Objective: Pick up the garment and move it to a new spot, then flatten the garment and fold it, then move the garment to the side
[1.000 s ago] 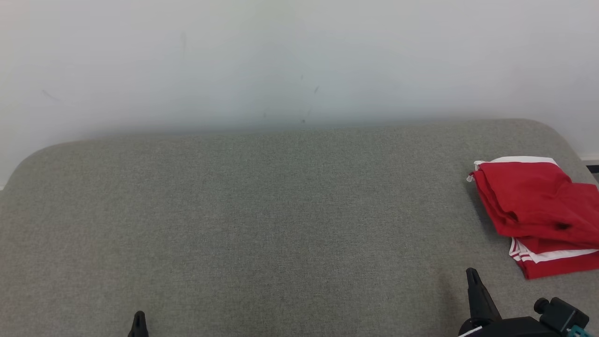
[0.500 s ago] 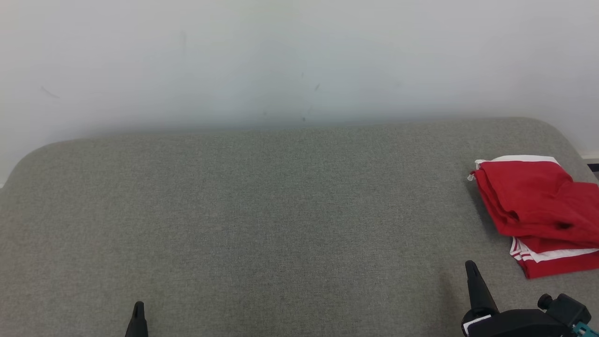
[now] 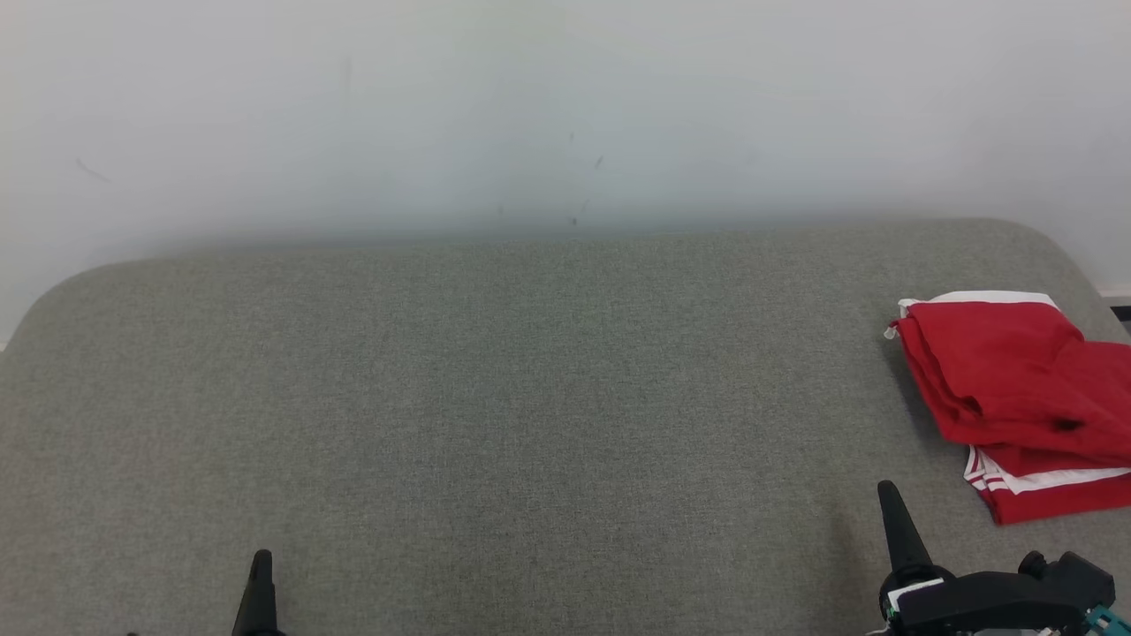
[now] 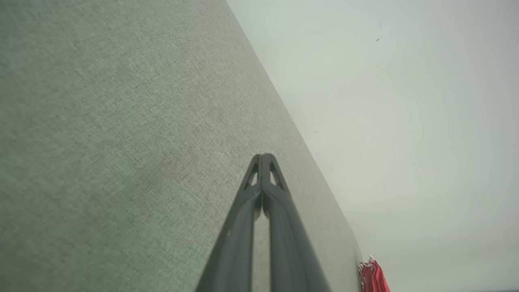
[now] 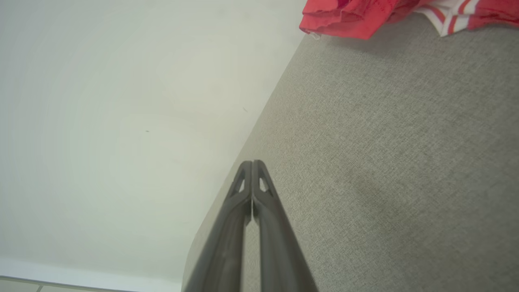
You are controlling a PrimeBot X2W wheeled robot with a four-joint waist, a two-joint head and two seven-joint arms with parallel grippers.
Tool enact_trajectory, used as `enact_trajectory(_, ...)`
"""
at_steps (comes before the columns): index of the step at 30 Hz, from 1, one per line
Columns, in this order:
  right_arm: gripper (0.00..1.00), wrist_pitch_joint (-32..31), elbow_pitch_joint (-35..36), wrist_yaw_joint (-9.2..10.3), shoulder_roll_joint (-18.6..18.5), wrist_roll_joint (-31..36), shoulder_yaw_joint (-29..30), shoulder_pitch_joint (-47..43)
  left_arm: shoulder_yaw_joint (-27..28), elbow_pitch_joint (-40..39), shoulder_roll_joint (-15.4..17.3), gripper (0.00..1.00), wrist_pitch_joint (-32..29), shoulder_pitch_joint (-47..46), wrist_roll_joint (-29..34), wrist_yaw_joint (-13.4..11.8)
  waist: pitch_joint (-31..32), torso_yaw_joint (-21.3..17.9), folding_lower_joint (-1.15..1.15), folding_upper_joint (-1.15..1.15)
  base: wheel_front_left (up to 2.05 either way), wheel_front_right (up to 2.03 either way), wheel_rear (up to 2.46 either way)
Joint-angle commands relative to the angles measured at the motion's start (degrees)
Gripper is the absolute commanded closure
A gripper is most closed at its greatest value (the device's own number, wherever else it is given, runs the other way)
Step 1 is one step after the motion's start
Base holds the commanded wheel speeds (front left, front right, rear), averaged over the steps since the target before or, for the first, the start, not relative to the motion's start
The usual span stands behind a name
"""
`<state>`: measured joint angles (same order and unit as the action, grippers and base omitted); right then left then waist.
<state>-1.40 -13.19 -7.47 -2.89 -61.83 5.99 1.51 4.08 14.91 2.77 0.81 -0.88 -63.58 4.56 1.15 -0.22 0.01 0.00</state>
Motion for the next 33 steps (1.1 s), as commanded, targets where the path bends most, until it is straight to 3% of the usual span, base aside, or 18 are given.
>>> enact_trajectory(1, 1.0, -0.34, 0.35, -0.02, 0.0, -2.22, 0.14, 1.24, 0.35, -0.72, 0.14, 1.0, -0.51, -1.34, -2.0, 0.48, -0.05, 0.01, -0.01, 0.0, 0.0, 0.0, 0.0)
enact_trajectory(33, 1.0, -3.25, -0.37, -0.03, 0.02, -19.23, 0.4, 3.51, 1.69, -0.88, 0.15, 1.0, -4.68, -4.04, -17.96, 2.09, -0.73, 0.12, -0.01, 0.0, 0.0, 0.0, 0.0)
